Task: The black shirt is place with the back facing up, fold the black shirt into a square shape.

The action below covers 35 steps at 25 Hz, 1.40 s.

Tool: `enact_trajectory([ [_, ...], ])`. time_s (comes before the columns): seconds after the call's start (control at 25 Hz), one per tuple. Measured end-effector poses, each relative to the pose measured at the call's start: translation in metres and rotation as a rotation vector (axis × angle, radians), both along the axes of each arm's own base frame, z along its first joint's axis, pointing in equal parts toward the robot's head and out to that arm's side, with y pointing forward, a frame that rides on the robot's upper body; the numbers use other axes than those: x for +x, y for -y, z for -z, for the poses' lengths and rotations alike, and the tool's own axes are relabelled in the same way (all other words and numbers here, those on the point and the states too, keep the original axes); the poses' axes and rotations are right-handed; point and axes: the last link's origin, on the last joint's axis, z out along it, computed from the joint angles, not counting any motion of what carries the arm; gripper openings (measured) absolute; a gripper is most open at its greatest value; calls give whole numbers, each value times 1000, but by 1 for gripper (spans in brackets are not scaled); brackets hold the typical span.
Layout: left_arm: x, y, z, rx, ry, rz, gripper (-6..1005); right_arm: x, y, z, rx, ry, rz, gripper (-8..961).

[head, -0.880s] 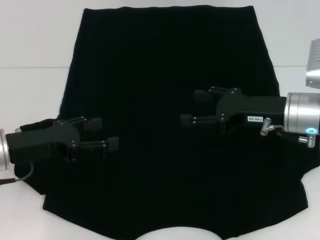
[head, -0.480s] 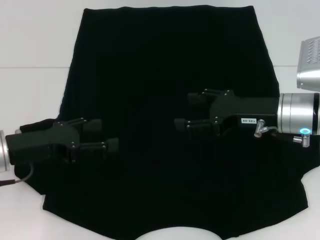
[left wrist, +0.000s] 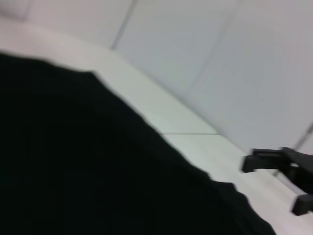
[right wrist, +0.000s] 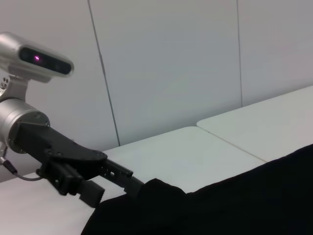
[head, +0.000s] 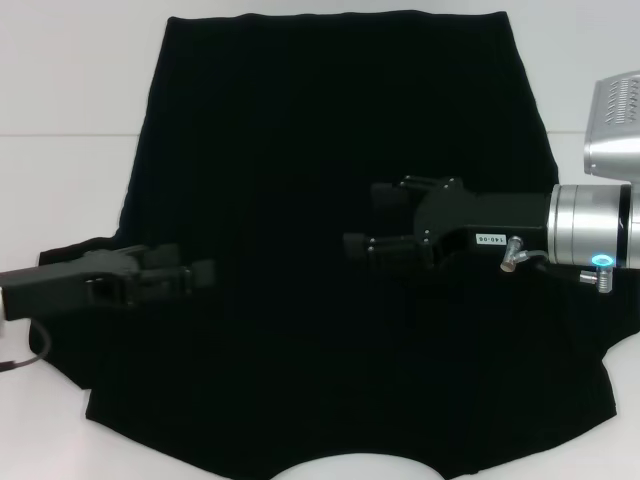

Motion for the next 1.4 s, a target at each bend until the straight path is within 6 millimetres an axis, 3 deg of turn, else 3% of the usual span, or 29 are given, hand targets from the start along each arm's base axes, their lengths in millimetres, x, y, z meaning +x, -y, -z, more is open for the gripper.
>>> enact_trajectory([
  [0.2,-17,-2,-17,-58,2,-250,919,-3,-3,-1,9,0,-1,922],
  [0.52,-41,7,-37,-107,-54,-480,920,-8,-7,-1,16,2,-11,921],
  [0.76,-43,11,-49,-138,-85,-531,919,-7,-9,-4,28,1,-11,921],
  [1.4,-61,11,-54,-203,-247,-721,920,-5,-13,-10,53,-1,-2,919],
])
